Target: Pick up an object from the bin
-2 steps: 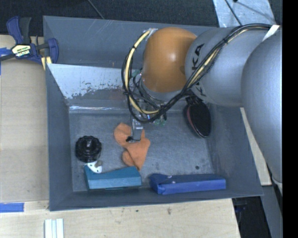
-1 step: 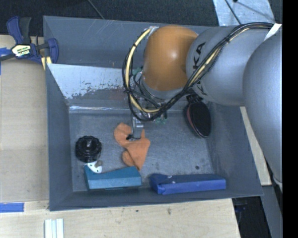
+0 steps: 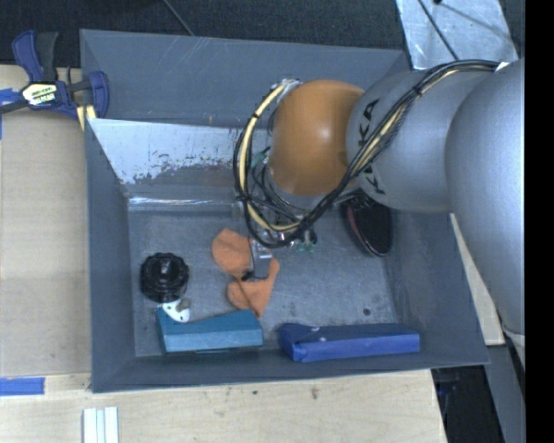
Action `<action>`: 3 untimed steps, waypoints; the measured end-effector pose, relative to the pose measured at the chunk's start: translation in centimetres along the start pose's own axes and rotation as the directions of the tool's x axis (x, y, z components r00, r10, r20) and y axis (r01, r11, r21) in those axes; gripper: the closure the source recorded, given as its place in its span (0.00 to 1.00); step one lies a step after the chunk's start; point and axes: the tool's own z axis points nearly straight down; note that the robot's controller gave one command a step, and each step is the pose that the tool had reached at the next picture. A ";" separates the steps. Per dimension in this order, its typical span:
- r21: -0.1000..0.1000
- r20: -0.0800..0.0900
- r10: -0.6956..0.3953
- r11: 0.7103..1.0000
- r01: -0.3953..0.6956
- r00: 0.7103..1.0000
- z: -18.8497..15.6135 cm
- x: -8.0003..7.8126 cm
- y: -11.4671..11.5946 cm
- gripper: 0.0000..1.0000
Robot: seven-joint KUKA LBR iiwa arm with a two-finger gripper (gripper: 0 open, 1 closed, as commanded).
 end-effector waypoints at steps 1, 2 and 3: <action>0.000 -0.003 0.014 1.000 -0.014 1.000 3.2 -0.4 -0.9 1.00; -0.001 -0.003 0.015 1.000 -0.015 1.000 3.2 -0.4 -0.9 1.00; 0.000 -0.002 0.045 0.999 -0.045 0.999 -12.2 0.1 -1.6 1.00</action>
Offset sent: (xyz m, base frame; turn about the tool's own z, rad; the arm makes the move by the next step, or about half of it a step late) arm 0.0000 0.0000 0.0000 0.0000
